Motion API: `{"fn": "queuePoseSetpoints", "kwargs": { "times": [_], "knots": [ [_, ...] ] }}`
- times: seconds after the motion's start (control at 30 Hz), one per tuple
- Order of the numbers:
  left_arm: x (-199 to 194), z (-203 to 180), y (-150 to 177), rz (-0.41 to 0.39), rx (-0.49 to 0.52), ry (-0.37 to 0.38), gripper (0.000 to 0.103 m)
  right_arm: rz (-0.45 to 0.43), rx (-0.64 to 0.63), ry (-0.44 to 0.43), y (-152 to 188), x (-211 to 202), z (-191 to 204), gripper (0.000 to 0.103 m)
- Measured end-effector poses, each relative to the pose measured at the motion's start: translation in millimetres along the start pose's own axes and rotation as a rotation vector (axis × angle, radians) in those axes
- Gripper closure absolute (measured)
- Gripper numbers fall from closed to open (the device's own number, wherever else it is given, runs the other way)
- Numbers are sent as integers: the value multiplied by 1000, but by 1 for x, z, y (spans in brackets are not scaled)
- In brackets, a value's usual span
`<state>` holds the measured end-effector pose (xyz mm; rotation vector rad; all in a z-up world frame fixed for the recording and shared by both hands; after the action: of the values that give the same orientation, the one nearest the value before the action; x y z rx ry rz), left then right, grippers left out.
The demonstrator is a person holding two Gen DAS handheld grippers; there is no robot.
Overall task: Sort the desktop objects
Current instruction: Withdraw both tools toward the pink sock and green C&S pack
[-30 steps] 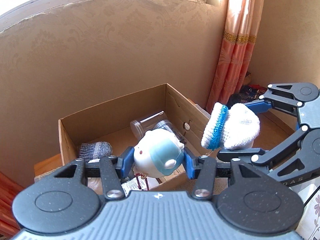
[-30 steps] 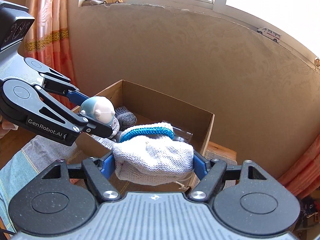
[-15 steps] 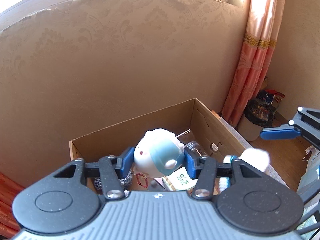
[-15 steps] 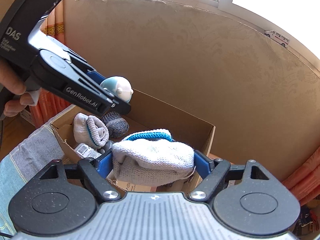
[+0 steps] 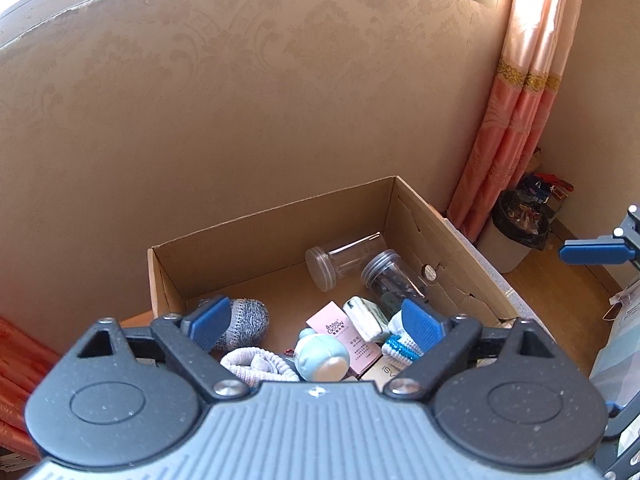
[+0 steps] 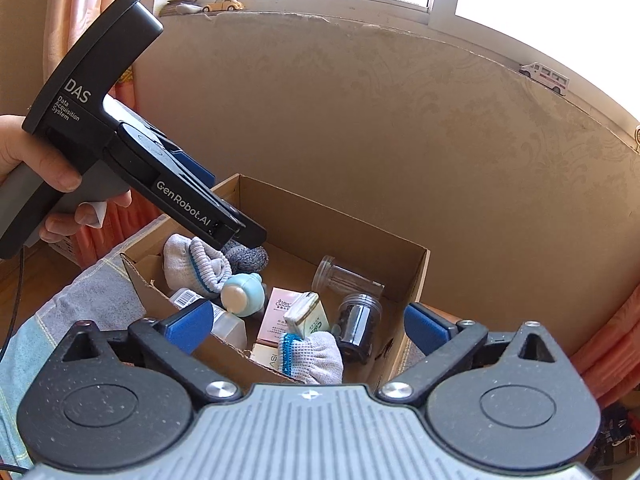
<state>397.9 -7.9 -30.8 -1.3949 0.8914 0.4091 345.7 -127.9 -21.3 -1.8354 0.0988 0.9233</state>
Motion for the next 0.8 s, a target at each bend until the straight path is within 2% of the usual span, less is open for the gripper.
{"fn": "queuePoseSetpoints", "kwargs": {
  "times": [0.33, 0.8],
  "knots": [
    [-35, -11, 19, -13, 36, 22, 11, 7, -12, 19, 11, -22, 19, 0],
    [-70, -7, 77, 6, 51, 9, 11, 4, 5, -11, 40, -42, 61, 0]
  ]
}}
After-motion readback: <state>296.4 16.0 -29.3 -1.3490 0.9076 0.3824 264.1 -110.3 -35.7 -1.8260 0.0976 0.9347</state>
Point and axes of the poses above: each gripper's, at about its wrist camera, not at the fingertips, and x roughly the way its jaws point, z to its left, y to its underside, the point moved 10 cm from there along x, roughly the way its jaws point, and after that the axes turned 4 degrees about -x, right-handed, at the moved point
